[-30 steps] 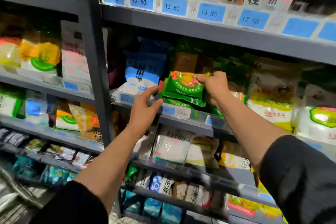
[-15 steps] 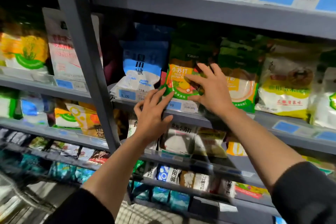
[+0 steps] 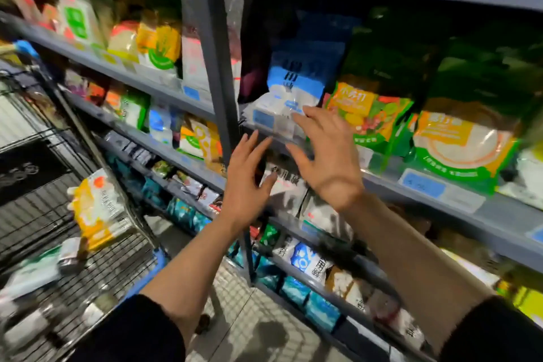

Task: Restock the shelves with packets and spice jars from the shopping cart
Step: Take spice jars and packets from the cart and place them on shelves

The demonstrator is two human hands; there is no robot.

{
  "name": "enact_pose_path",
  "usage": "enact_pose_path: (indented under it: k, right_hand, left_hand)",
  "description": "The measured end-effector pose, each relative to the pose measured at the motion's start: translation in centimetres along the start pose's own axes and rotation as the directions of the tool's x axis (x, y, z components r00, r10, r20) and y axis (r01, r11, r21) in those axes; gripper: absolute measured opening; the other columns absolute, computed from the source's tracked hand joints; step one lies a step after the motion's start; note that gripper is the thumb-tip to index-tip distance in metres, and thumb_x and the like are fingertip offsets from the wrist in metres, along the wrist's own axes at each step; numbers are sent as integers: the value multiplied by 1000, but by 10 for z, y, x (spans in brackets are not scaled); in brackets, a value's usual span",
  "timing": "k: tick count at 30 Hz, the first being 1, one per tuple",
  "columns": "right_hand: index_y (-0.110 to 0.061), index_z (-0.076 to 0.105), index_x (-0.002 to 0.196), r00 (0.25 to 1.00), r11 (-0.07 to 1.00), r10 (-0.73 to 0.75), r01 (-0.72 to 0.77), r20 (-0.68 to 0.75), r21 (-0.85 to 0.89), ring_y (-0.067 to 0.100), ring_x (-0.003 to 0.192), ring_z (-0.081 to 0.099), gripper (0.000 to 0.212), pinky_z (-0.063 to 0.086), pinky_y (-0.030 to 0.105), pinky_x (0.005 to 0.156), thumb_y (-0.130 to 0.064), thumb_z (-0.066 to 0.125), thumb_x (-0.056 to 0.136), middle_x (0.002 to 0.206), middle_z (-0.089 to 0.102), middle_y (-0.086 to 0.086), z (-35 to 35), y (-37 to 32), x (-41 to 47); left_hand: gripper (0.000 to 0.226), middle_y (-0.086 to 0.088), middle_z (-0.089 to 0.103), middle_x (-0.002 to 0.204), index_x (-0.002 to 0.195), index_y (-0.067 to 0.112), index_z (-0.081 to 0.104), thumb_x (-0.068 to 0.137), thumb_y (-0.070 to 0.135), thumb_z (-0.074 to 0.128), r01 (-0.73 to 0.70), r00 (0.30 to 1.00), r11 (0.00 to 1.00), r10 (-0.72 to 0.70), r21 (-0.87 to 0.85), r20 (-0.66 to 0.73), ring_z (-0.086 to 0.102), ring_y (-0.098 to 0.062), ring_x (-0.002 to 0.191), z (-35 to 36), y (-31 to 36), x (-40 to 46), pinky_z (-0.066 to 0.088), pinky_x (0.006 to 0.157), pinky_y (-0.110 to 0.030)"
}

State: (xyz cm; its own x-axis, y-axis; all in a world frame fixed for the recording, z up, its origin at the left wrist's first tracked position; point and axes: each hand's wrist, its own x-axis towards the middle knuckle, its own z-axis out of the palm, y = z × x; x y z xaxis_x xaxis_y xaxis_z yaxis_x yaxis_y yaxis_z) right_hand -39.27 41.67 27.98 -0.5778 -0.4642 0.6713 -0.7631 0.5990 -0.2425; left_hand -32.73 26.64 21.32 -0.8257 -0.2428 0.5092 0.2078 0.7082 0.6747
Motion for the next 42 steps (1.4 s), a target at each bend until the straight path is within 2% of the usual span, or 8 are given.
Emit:
enact_pose_path:
  k: [3,5,7,13,21,28,31,42]
  right_hand:
    - [-8,62,121,985,962,-61,16,160,272,34,114,54,46,42,41,100,-23,67,78,124,60,14,51,-62,-15]
    - [-8,61,123,948,920,-137,14,286,392,32,114,54,47,41,38,100,-22,69,79,124,59,12,84,-101,-26]
    - [-8,55,130,874,893,-215,-5,436,450,30,122,49,50,35,37,104,-21,68,83,130,55,11,109,-137,-35]
    - [-13,44,140,671,869,-380,23,637,494,24,132,39,56,30,33,107,-28,63,89,139,47,8,175,-233,-46]
    - [-12,44,137,501,921,-339,4,796,390,27,126,44,56,38,36,102,-31,64,88,137,48,10,283,-323,-45]
    - [-10,51,130,238,977,-166,-90,957,192,27,117,53,53,43,33,92,-32,68,85,130,56,10,365,-332,-90]
    - [-7,47,133,143,978,-110,-161,984,133,28,114,56,60,44,31,90,-29,72,83,127,58,13,396,-325,-106]
    - [-10,22,144,-57,983,-67,-177,996,57,34,118,53,89,47,40,91,-48,71,79,133,53,16,507,-341,-167]
  left_hand:
    - [60,6,37,145,138,23,48,85,3,69,215,968,976,-209,36,-136,29,-11,139,-53,-27,-53,18,112,-9]
    - [58,1,45,144,137,20,51,85,-1,68,379,908,922,-355,77,-223,35,-12,136,-93,-51,-91,30,114,-25]
    - [53,-4,52,138,133,19,54,85,1,67,526,821,846,-476,92,-315,48,-20,128,-133,-73,-129,42,104,-38]
    - [44,-8,58,124,127,14,58,85,12,72,789,536,614,-687,3,-491,56,-24,114,-221,-128,-223,41,93,-29]
    - [46,-6,52,129,134,15,52,90,15,64,887,396,461,-776,-12,-491,53,-23,117,-282,-212,-282,46,97,-35]
    - [52,-3,49,130,131,13,48,85,13,71,948,297,316,-925,-46,-238,49,-18,120,-267,-265,-282,36,96,-24]
    - [67,-10,44,142,140,11,43,81,15,75,960,246,259,-961,-104,-123,44,-27,131,-252,-286,-281,37,110,-45]
    - [76,-8,47,138,141,14,40,76,18,81,988,107,95,-990,121,-90,48,-25,125,-228,-350,-305,37,101,-28]
